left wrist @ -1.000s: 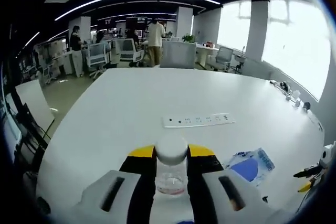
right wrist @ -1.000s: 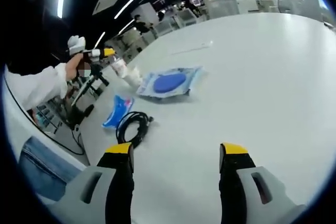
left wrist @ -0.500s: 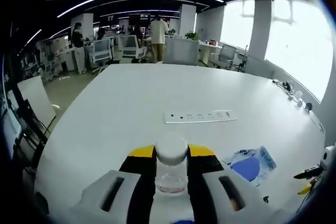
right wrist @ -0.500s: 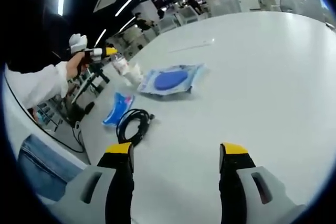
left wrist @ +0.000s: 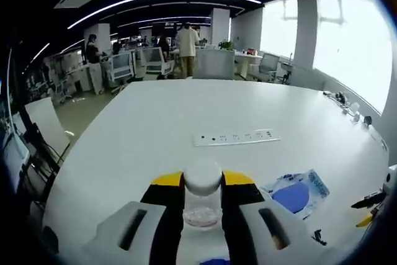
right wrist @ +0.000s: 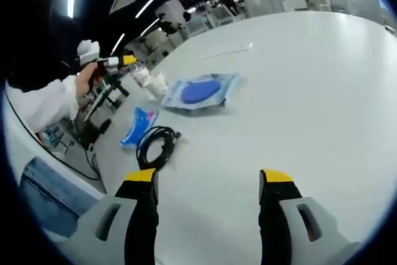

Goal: Arrange the tabletop items into an orderly group along one side of the table until the central work area is clear of visible clutter.

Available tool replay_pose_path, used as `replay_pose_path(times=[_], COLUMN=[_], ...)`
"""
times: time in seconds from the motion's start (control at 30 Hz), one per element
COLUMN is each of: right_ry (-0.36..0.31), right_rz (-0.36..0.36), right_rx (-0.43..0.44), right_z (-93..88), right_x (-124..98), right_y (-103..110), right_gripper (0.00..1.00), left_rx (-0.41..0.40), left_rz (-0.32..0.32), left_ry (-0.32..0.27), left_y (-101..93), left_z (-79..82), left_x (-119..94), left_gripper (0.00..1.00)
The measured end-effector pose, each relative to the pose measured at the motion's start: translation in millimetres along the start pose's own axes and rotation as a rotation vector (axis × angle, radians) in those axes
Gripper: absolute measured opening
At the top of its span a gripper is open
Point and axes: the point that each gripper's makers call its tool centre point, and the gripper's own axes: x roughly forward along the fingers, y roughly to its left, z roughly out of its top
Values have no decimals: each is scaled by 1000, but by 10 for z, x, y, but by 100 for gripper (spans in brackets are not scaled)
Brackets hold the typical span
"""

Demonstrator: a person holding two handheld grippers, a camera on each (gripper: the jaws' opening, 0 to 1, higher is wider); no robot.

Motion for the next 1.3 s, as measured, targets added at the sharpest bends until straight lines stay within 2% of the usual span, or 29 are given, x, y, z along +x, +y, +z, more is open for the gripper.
replay_pose_path(times=[0.47, 1.03, 1.1, 1.17, 1.23, 1.3], right_ry=[3, -2, -4, -6, -6, -6], right_rz=[-3, -3, -3, -2, -1, 2], right_rx=[6, 10, 10, 11, 8, 6], right_z=[-32, -36, -33, -30, -29, -30], right_x=[2, -3, -5, -6, -4, -2], right_y=[-16, -29, -26, -26, -24, -16], right_gripper=[64, 65, 65, 65, 65, 65], left_rx=[-8, -32, -20, -11, 13, 17], left_rz=[38, 43, 43, 37, 54, 65], left_ry=[-60, -108, -129, -143, -149, -154], left_y=[-13, 72, 101, 116, 163, 217], left_z=[-32, -44, -28, -10, -1, -8], left_x=[-37, 34, 33, 35, 41, 47], left_gripper=[20, 22, 27, 40, 58, 68])
